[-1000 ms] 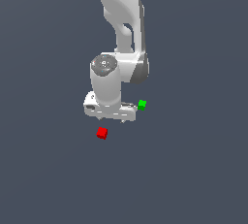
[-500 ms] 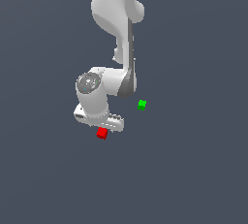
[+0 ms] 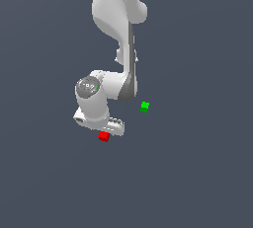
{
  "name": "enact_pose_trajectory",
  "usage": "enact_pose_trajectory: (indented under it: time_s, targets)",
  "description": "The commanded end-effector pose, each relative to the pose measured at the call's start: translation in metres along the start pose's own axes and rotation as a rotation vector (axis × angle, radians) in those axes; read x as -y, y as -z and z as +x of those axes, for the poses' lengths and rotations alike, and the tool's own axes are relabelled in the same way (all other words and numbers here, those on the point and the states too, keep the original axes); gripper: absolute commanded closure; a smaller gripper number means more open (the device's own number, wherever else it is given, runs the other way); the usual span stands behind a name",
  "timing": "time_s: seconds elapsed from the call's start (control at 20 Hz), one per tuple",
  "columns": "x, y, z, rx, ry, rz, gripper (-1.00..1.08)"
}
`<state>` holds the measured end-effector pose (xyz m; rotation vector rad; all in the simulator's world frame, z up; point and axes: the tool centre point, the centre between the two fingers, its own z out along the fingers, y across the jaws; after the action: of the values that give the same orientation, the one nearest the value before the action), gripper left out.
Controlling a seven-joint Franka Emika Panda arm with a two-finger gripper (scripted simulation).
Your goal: Stack the red cube on top of the green cube.
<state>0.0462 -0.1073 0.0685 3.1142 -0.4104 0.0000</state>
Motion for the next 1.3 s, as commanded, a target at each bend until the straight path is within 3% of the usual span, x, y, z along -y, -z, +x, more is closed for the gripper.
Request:
enact_pose_trajectory:
  time_s: [0.0,0.4,0.7,0.75,1.25]
  targets:
    - [0.0,-0.005,0.0,0.001,0.0,0.0,-0.92]
    - [0.0,-0.042,-0.001,0.0,0.0,0.0,-0.92]
    - [0.0,-0.049,0.0,0.0,0.0,0.001,-0.92]
    - [0.0,-0.049,0.0,0.0,0.0,0.001,1.08]
    - [0.001,-0.049,0.0,0.001,0.0,0.001,1.08]
